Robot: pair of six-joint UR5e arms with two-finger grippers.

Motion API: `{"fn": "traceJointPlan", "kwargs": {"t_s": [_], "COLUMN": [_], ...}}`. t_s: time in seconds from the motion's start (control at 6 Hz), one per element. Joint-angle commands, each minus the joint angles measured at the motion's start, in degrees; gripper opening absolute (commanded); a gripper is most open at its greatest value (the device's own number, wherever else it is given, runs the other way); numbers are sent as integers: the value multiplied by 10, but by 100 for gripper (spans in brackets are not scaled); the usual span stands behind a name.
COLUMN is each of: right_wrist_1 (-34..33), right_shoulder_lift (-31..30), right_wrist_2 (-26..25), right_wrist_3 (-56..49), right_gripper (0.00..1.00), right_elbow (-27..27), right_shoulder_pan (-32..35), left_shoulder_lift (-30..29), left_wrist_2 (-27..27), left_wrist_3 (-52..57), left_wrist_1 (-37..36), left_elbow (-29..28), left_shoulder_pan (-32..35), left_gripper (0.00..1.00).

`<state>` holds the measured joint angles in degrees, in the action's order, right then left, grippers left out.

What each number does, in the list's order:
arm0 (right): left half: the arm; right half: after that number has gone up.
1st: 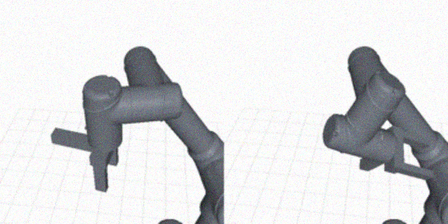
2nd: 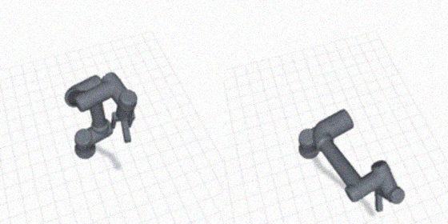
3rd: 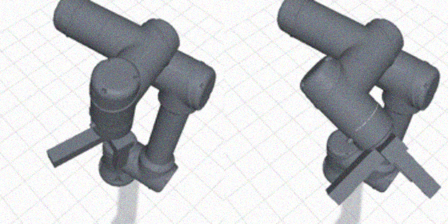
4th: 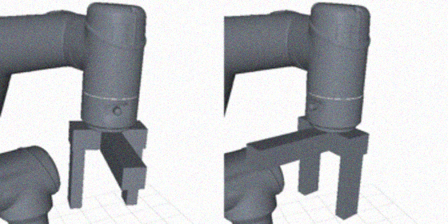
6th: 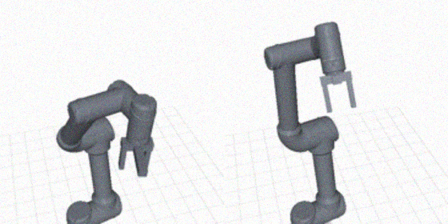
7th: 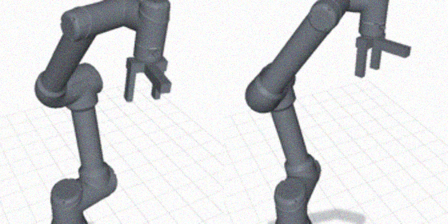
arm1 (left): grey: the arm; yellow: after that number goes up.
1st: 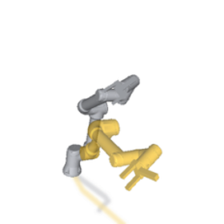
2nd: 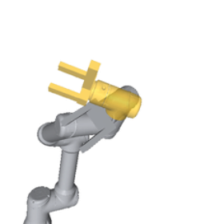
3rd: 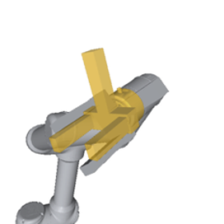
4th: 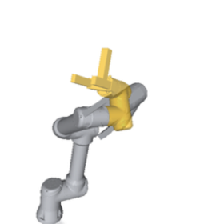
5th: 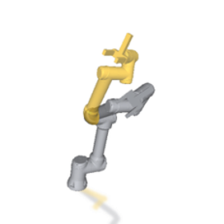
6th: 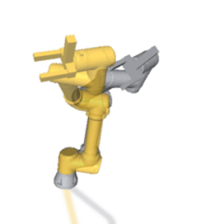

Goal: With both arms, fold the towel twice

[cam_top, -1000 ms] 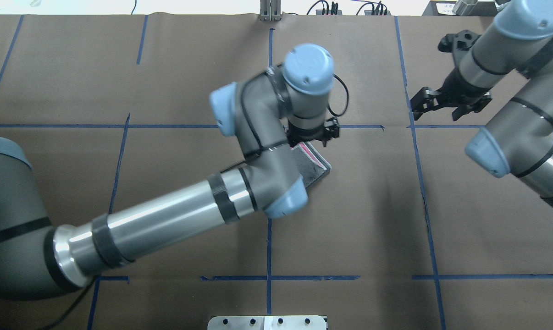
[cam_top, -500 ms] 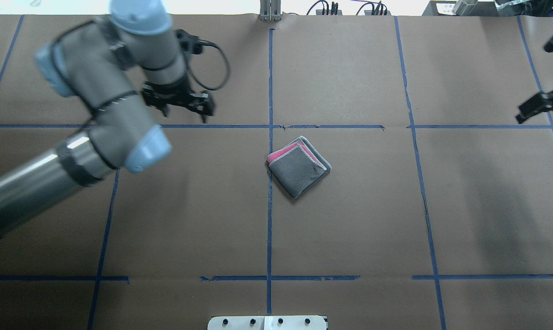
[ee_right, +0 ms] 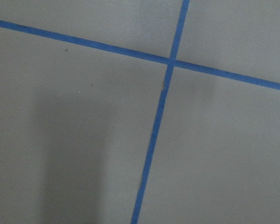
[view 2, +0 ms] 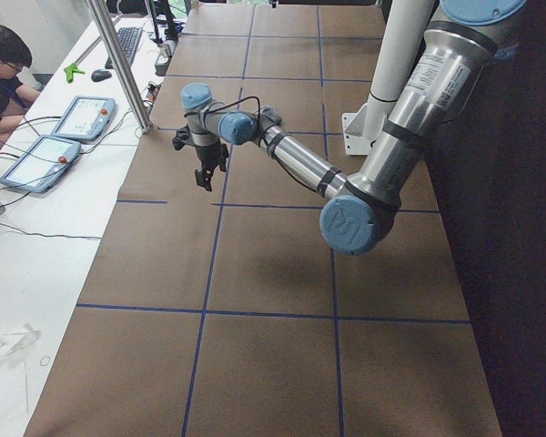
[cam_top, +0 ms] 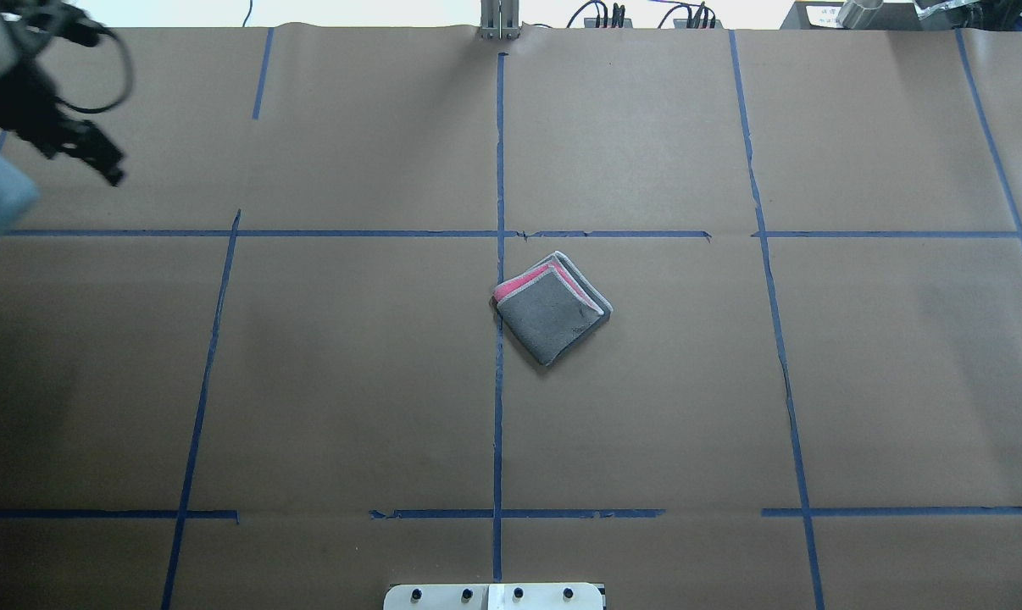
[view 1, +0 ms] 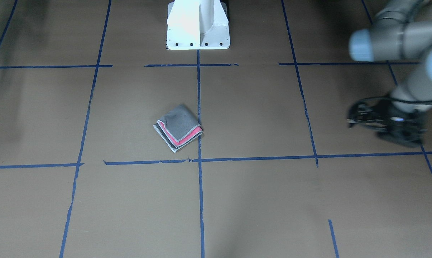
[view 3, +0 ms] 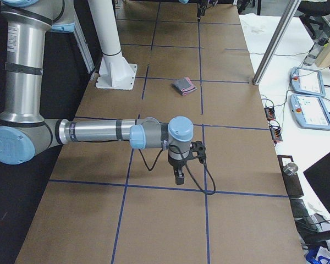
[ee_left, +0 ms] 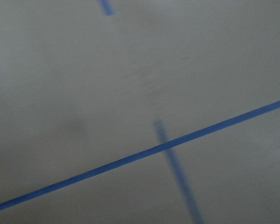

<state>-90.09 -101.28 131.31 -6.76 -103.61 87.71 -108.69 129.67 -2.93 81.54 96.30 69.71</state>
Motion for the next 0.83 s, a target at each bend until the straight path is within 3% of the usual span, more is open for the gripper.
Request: {"fn": "traceJointPlan", "kwargs": {"t_s": [0.0,0.33,0.67], "right_wrist_1": [0,6,7], "right_shoulder_lift": [-51,-46,-46], "right_wrist_2": [-2,0,1], "right_wrist_3": [2,29,29], "right_gripper": [100,100,100], "right_elbow": [-29,-28,-29], "right_shoulder_pan": [22,22,22], "left_shoulder_lift": [101,190,224], "left_wrist_2": [24,23,23], "left_wrist_3": [146,156,152], "left_wrist_1": [-1,12,27], "left_elbow": [-5,-7,-8], "left_shoulder_pan": [110,163,167], "left_gripper": [100,100,100]}}
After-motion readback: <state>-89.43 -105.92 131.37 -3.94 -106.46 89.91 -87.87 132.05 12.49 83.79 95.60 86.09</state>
